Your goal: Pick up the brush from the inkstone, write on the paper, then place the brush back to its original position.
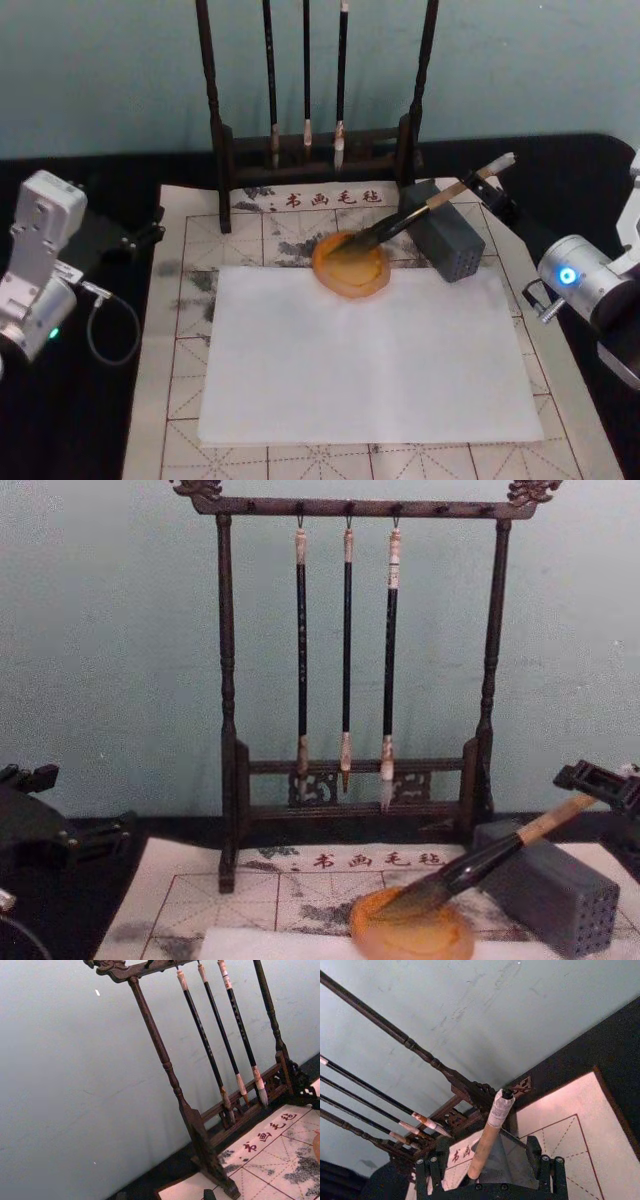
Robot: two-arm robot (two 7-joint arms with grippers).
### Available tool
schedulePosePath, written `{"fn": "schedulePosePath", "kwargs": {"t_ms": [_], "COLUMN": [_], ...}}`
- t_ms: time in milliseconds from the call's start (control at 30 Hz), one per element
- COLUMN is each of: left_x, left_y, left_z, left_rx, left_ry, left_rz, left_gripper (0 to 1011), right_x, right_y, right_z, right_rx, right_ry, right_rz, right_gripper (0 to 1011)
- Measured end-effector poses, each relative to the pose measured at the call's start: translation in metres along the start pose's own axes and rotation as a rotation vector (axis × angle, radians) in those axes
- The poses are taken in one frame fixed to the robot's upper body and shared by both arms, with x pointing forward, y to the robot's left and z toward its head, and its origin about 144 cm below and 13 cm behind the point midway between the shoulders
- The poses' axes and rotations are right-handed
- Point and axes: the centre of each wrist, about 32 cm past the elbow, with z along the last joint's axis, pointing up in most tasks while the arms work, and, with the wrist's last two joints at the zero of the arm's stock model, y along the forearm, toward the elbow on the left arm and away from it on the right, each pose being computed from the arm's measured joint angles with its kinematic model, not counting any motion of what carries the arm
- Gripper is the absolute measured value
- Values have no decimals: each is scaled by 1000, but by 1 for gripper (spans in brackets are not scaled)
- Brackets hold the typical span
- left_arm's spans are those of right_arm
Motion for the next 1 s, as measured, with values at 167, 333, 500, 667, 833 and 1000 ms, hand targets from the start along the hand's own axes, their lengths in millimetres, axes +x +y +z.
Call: {"fn": "schedulePosePath", "kwargs": {"t_ms": [167,333,500,667,833,1000], "left_x": [0,0,0,0,0,0], "left_y": [0,0,0,0,0,0], "left_z": [0,0,0,0,0,0], "left_rx": [0,0,0,0,0,0], "left_ry": [0,0,0,0,0,0], "left_rz": [0,0,0,0,0,0], "left_gripper": [1001,1001,1001,1001,1001,1001], "right_x": [-1,-2,-3,-5,-7,-7], "right_y": [4,8,11,12,13,15], "right_z": [1,1,1,0,-1,-3], "right_rx": [-1,-3,-5,-3,0,7], "right_ry": [16,32,50,79,104,130], "right_rz": [8,12,14,8,-3,-14], "right_gripper": [1000,1000,1000,1000,1000,1000]}}
